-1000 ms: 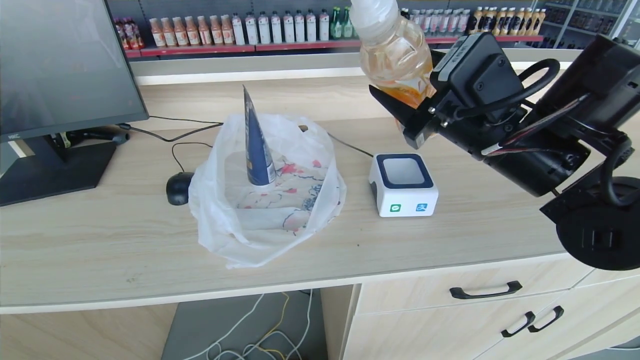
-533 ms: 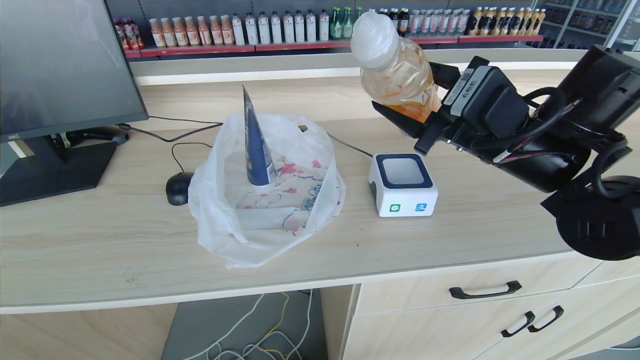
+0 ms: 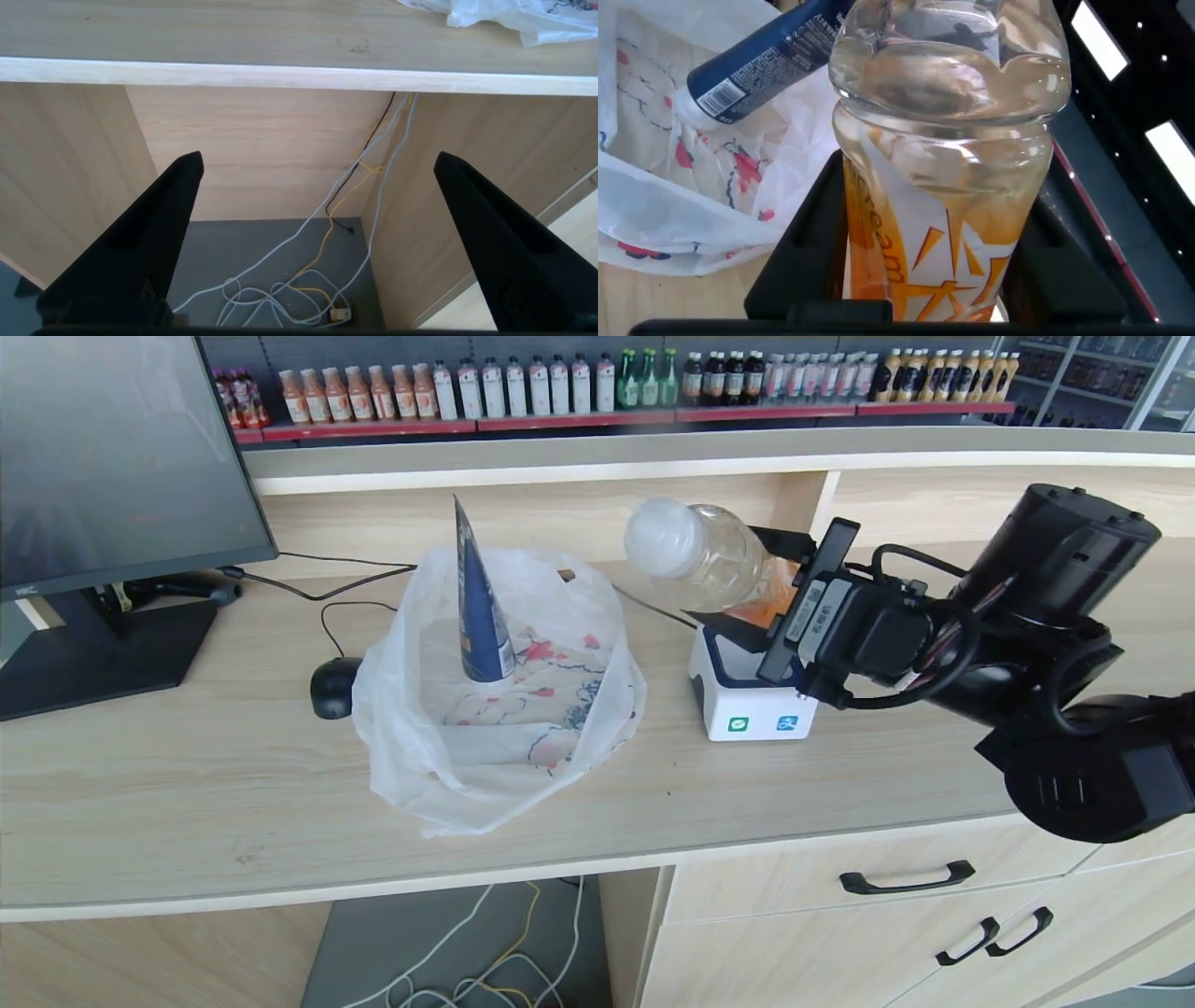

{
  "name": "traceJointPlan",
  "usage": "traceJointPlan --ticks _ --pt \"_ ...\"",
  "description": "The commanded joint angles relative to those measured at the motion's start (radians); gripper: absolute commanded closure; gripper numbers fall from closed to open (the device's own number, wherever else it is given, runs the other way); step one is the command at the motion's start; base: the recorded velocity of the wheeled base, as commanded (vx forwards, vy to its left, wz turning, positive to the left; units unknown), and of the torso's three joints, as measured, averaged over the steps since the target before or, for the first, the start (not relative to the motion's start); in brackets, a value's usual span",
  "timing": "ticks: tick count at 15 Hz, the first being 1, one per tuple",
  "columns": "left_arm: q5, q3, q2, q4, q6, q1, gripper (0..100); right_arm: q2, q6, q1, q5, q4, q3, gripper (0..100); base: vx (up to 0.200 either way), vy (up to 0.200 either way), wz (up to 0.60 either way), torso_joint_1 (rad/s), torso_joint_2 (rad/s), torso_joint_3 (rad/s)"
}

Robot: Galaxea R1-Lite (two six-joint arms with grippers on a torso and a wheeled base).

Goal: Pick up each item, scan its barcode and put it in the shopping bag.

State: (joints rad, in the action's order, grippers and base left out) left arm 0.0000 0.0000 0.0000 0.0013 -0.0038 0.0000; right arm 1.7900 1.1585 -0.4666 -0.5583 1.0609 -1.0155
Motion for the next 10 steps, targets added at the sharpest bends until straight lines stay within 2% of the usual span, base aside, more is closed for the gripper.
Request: traceJointPlan --ticks 1,6,10 --pt "0.0 0.0 0.0 0.0 -0.001 0.0 0 0.0 0.021 -0.007 -0.005 0.001 0.04 100 0.0 0.0 0.0 0.0 0.0 0.0" --pt "0.0 0.0 0.0 0.0 -0.001 0.0 0 0.014 0.055 -0.001 -0.112 0.001 0.06 100 0.0 0.0 0.0 0.0 0.0 0.0" --pt "0.0 0.0 0.0 -0.001 -0.001 0.0 0 0.015 0.063 0.022 -0.152 0.005 0.061 100 0.0 0.0 0.0 0.0 0.0 0.0"
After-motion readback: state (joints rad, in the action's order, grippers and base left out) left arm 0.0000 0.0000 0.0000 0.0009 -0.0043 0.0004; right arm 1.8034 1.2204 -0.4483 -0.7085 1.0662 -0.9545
